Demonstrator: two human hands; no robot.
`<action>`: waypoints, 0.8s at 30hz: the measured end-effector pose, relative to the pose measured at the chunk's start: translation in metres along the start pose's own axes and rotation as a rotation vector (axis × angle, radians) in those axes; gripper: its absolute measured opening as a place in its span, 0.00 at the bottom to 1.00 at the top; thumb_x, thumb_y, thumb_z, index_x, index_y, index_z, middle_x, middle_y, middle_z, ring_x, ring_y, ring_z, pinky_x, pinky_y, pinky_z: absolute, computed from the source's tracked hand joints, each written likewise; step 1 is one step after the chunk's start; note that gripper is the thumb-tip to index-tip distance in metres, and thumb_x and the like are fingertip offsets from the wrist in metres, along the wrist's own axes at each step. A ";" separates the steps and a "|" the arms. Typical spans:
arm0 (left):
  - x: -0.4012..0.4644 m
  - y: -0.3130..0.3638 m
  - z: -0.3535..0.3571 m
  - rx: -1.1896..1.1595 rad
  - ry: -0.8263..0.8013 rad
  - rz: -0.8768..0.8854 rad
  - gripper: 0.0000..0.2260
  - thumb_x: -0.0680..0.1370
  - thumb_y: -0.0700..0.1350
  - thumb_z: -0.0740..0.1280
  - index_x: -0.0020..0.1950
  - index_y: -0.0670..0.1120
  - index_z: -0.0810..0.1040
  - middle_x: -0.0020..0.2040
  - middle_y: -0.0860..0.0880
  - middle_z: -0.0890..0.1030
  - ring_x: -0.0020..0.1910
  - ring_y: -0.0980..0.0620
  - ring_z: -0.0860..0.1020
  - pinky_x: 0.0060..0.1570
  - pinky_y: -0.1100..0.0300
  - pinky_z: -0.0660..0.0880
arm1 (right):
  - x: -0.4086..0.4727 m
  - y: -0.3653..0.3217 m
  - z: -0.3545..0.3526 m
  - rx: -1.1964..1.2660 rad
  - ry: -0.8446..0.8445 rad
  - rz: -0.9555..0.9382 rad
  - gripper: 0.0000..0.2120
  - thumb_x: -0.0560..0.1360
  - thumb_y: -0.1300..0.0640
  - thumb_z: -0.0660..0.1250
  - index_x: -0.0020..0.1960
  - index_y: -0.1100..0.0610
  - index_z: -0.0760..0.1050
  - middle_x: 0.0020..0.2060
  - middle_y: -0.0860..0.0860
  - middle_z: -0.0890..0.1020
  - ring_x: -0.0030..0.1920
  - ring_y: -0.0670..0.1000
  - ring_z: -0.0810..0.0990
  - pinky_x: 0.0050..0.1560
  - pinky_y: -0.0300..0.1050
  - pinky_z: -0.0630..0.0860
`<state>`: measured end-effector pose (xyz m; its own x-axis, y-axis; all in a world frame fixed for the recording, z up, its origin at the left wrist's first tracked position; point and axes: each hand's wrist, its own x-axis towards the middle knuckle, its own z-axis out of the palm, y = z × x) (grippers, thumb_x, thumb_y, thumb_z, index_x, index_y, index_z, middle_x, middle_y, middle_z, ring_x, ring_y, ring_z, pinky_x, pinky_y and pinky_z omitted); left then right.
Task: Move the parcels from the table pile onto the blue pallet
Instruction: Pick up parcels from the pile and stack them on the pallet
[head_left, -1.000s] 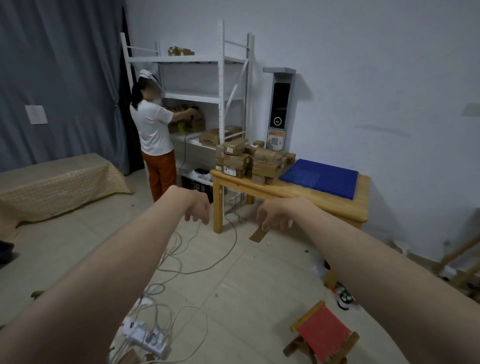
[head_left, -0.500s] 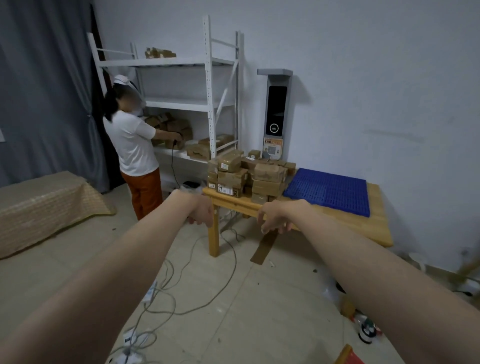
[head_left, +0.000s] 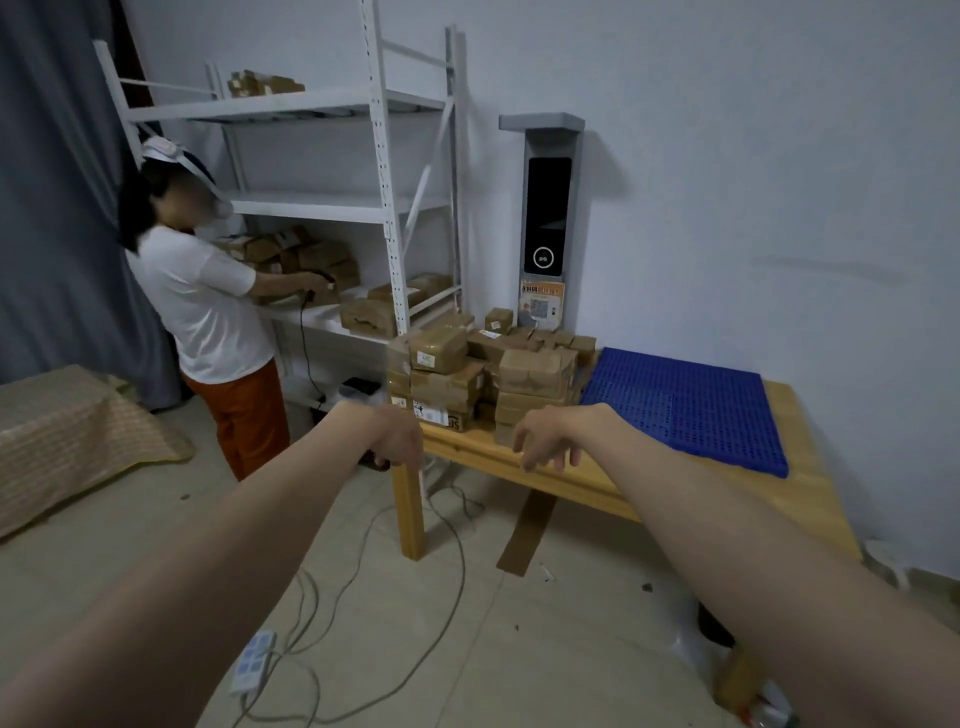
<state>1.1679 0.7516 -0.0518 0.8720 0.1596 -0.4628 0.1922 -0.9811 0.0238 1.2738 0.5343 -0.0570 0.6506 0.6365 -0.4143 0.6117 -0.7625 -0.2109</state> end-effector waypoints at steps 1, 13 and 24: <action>0.014 -0.003 -0.008 0.014 0.031 0.020 0.06 0.79 0.52 0.65 0.46 0.51 0.78 0.47 0.49 0.80 0.44 0.50 0.79 0.53 0.52 0.77 | 0.015 0.005 -0.009 -0.001 0.011 -0.006 0.23 0.76 0.54 0.69 0.70 0.51 0.70 0.47 0.49 0.78 0.43 0.50 0.81 0.34 0.40 0.76; 0.179 -0.049 -0.065 0.029 -0.068 0.028 0.15 0.79 0.53 0.65 0.63 0.47 0.78 0.46 0.50 0.79 0.43 0.52 0.78 0.51 0.56 0.76 | 0.183 0.044 -0.046 0.005 -0.063 0.014 0.22 0.77 0.52 0.68 0.69 0.50 0.70 0.51 0.50 0.77 0.43 0.49 0.81 0.37 0.40 0.78; 0.350 -0.113 -0.155 0.012 -0.034 0.160 0.13 0.80 0.51 0.66 0.63 0.50 0.78 0.55 0.49 0.80 0.48 0.51 0.80 0.44 0.60 0.76 | 0.312 0.069 -0.118 0.096 -0.042 0.173 0.19 0.79 0.53 0.65 0.70 0.49 0.71 0.53 0.49 0.75 0.45 0.49 0.79 0.36 0.39 0.77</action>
<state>1.5211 0.9351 -0.0788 0.8755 -0.0020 -0.4833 0.0468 -0.9950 0.0888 1.5718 0.6940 -0.0963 0.7217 0.4911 -0.4878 0.4455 -0.8689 -0.2157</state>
